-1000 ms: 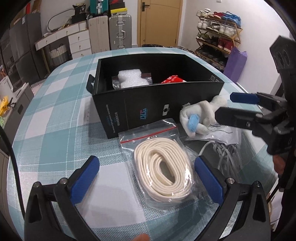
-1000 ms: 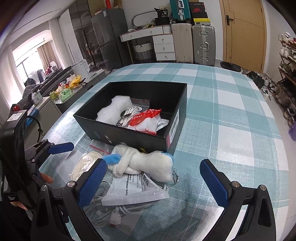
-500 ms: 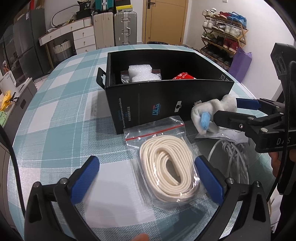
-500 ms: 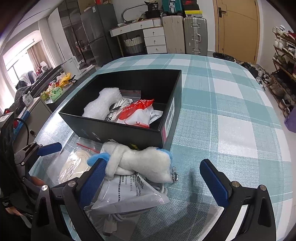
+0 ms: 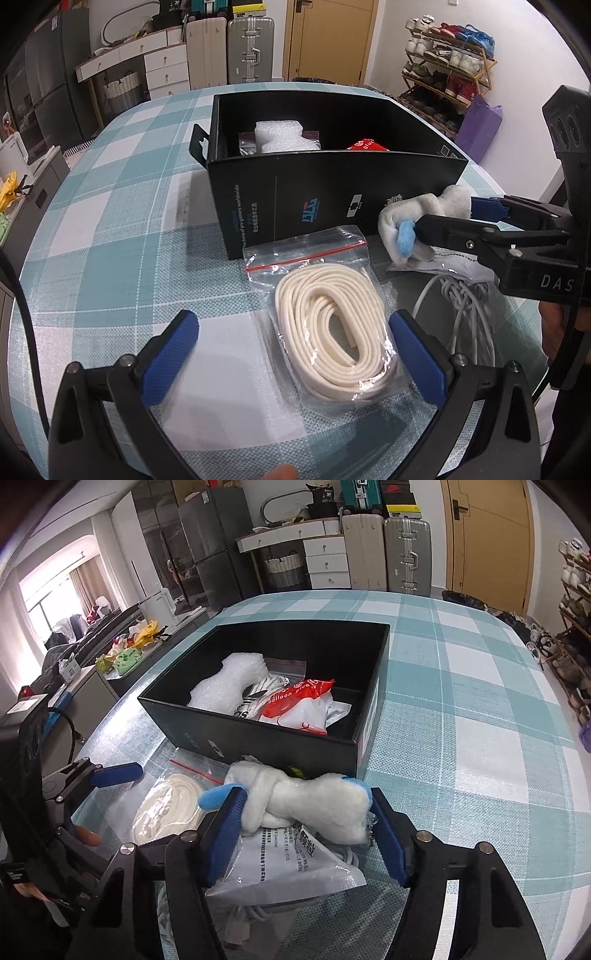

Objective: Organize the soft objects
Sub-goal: 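Grasp the white plush toy with the right gripper while the left grasps the bagged rope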

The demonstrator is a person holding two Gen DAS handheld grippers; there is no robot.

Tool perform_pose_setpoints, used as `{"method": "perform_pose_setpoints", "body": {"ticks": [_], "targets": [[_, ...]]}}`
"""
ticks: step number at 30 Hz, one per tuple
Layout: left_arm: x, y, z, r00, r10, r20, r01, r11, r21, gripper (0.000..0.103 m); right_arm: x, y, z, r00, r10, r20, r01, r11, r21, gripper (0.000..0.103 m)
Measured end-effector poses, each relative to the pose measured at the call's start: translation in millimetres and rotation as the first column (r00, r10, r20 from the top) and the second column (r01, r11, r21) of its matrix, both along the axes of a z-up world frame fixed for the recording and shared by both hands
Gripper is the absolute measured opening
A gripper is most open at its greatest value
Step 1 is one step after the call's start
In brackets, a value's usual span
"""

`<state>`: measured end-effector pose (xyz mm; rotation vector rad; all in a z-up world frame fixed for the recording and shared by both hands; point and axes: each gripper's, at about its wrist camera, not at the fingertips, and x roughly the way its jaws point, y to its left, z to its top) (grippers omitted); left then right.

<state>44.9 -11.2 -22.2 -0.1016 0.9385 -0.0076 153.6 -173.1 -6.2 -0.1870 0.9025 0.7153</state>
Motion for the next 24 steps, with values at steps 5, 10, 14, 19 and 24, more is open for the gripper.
{"method": "perform_pose_setpoints", "body": {"ticks": [5, 10, 14, 19, 24], "targets": [[-1.2, 0.9, 0.0, 1.0, -0.002, 0.001, 0.002, 1.0, -0.001, 0.103, -1.4, -2.9, 4.3, 1.0, 0.006, 0.011, -0.006, 1.0, 0.012, 0.057], [-2.8, 0.5, 1.0, 1.0, -0.012, 0.008, 0.012, 1.0, -0.015, 0.103, -4.1, -5.2, 9.9, 0.999, 0.02, 0.03, -0.021, 1.0, 0.023, 0.055], [-3.6, -0.2, 1.8, 1.0, -0.019, 0.009, 0.019, 1.0, -0.025, 0.103, -8.0, -7.2, 15.5, 0.998, 0.029, 0.046, -0.031, 0.999, 0.033, 0.055], [-2.1, -3.3, 1.5, 1.0, -0.014, 0.0, 0.014, 1.0, -0.016, 0.103, -11.0, -10.4, 23.7, 0.997, 0.036, 0.064, -0.04, 0.998, 0.057, 0.055], [-1.6, -6.1, 1.3, 1.0, -0.026, -0.008, 0.026, 1.0, -0.017, 0.103, -12.2, -11.5, 27.7, 0.997, 0.037, 0.074, -0.042, 0.997, 0.065, 0.055]]}}
